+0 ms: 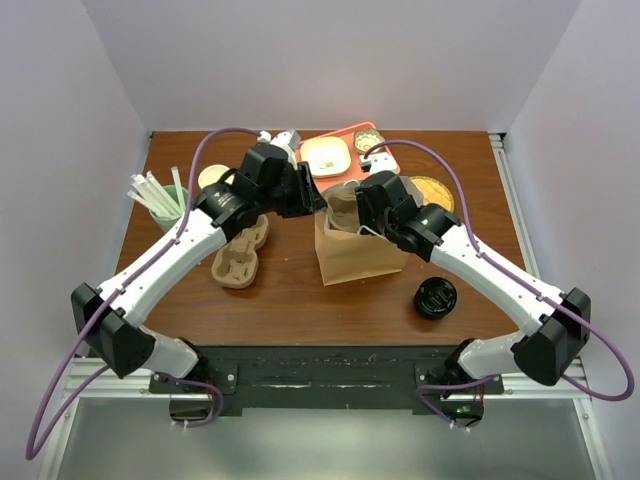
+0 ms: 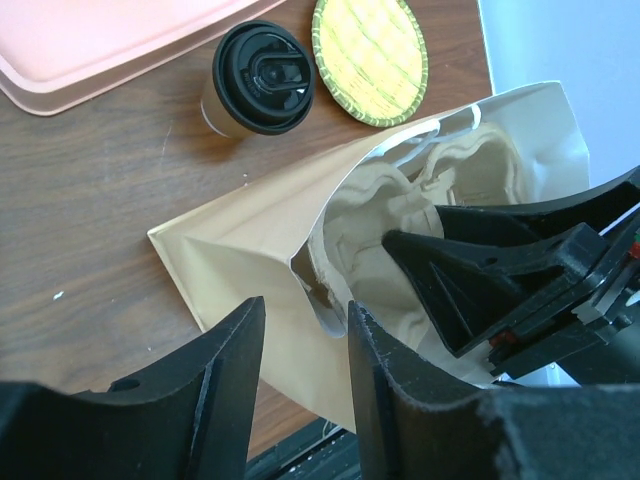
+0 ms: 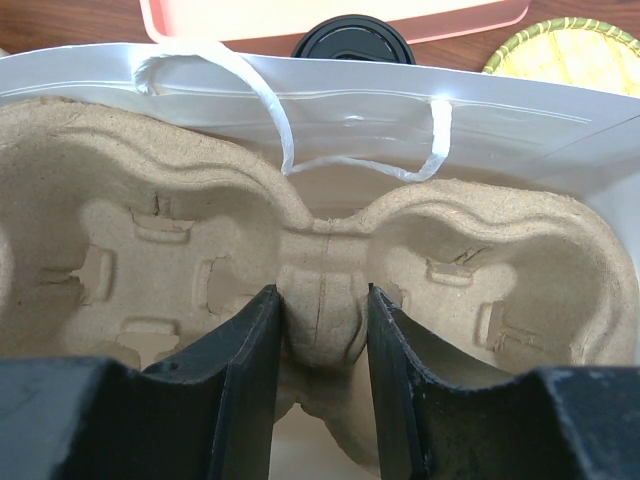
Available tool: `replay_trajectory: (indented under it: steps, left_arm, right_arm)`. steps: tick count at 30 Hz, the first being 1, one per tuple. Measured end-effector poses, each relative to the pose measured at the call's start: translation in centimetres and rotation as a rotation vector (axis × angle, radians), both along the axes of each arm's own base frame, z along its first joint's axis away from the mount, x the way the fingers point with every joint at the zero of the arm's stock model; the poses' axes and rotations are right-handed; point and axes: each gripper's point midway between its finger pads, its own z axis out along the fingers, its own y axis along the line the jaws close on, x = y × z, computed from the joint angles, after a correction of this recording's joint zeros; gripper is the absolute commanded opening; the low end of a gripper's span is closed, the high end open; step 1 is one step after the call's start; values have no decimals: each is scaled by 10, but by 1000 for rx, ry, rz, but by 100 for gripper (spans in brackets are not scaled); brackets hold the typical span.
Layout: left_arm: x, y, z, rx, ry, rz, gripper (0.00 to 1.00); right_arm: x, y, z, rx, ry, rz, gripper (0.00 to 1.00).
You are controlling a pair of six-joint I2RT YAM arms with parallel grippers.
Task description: Pack the takeout coffee
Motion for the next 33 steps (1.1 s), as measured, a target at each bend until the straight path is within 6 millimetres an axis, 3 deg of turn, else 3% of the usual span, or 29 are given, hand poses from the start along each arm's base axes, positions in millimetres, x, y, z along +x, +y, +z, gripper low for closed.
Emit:
replay_trajectory:
  steps: [10,17,27,33]
  left_arm:
    - [7,1,-7,42,3,11,38]
    - [14,6,-6,104,-8,21,26]
    - [21,10,-3,173,-39,5,23]
    - [22,11,-3,193,-46,-5,23]
  right_arm:
    - [0,0,0,-1,0,-1,39]
    - [0,0,0,1,-1,-1,39]
    - [0,0,0,1,-3,0,44]
    - [0,0,0,-1,-3,1,42]
